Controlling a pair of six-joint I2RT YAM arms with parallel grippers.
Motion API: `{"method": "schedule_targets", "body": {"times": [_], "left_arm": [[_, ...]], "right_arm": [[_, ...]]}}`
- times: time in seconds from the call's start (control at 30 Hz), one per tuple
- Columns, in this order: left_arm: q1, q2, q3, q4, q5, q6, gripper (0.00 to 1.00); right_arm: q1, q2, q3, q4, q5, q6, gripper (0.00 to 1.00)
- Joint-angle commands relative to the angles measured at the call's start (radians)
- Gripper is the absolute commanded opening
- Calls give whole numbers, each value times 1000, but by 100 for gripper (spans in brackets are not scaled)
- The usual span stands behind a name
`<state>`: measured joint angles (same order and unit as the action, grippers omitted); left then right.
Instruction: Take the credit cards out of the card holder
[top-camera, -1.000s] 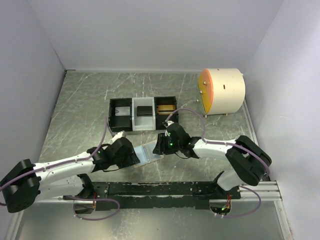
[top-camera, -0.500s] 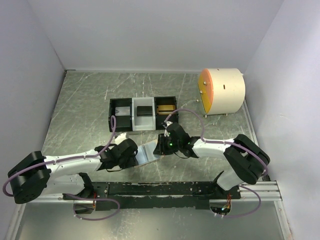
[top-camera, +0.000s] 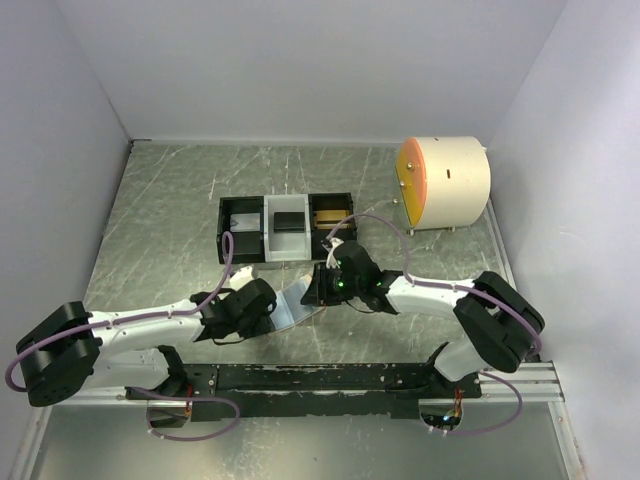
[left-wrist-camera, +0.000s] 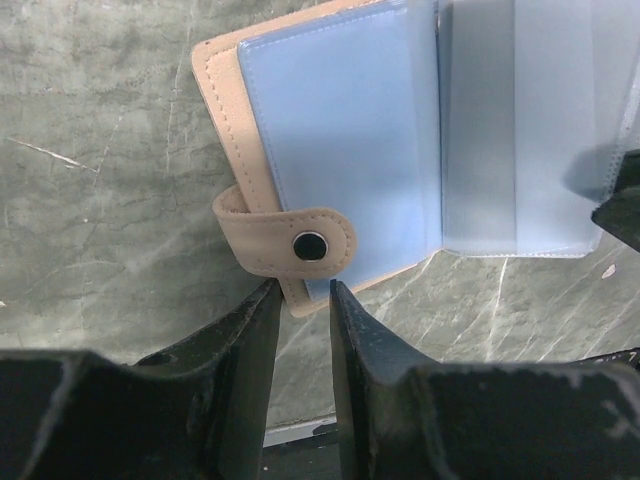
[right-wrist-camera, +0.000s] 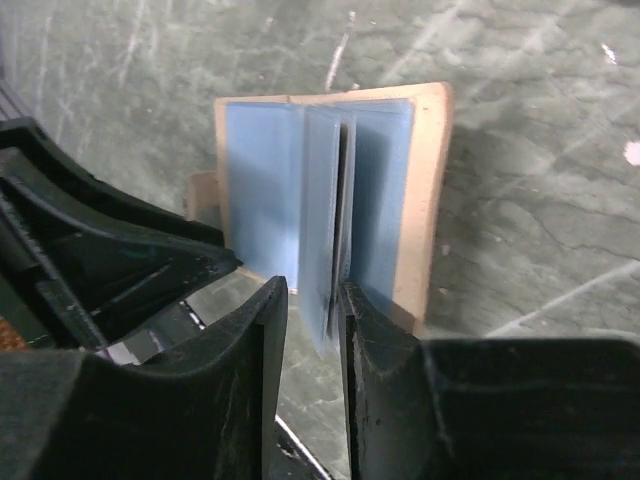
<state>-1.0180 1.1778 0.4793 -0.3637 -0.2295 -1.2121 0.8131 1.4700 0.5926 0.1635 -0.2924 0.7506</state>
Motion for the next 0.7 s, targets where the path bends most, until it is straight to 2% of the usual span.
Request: {"method": "schedule_targets", "body": {"times": [0.0, 0.33, 0.47, 0.67], "left_arm": [[-11, -5, 10, -37, -31, -7, 38], [-14, -22, 12, -53, -39, -6, 36], [-15, -29, 13, -57, -36, -6, 36], [-16, -52, 15, -69, -46, -11, 35]], "right_arm": [[8, -27, 33, 31, -51, 23, 27], [11, -31, 49, 5, -42, 20, 27], [16, -21, 81, -63, -3, -3, 31], [25, -37, 70, 30, -114, 8, 31]]}}
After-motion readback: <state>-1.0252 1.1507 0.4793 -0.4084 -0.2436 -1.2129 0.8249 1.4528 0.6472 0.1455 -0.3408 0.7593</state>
